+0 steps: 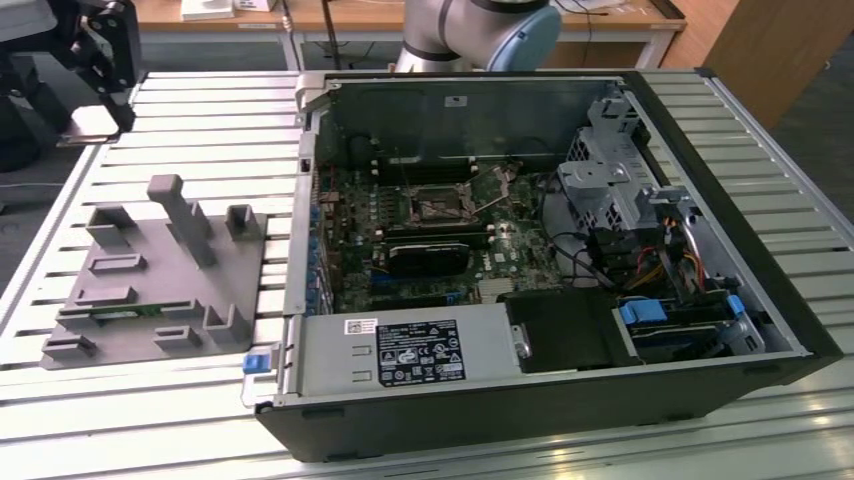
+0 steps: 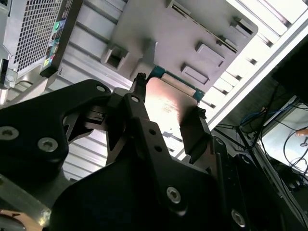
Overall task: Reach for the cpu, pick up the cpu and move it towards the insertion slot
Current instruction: 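Pick up the cpu and move it towards the insertion slot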
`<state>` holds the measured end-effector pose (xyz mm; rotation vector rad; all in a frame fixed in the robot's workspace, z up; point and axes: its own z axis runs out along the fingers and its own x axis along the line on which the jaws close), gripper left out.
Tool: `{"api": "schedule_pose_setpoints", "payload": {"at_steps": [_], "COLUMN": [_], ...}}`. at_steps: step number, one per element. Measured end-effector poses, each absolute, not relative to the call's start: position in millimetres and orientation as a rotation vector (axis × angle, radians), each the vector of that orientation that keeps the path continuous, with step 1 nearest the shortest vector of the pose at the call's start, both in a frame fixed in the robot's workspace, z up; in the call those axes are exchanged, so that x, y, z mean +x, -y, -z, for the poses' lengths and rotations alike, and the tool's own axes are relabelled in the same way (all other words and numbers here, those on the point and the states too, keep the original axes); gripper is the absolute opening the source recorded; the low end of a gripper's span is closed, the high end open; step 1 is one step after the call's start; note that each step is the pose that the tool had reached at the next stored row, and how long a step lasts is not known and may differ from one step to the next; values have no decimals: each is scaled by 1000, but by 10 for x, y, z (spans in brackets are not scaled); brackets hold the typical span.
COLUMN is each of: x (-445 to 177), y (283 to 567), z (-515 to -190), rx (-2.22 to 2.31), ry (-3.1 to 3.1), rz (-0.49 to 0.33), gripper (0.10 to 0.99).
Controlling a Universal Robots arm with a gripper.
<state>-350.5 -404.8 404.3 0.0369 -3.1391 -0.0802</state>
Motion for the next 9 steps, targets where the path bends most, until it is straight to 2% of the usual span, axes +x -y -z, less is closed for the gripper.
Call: {"api": "schedule_pose_setpoints", "payload": {"at_steps": [9], "x": [-3251], "y": [4048], "z": [-4043], "rx": [37], "ry": [3139], "rz": [80], "gripper": [533]}}
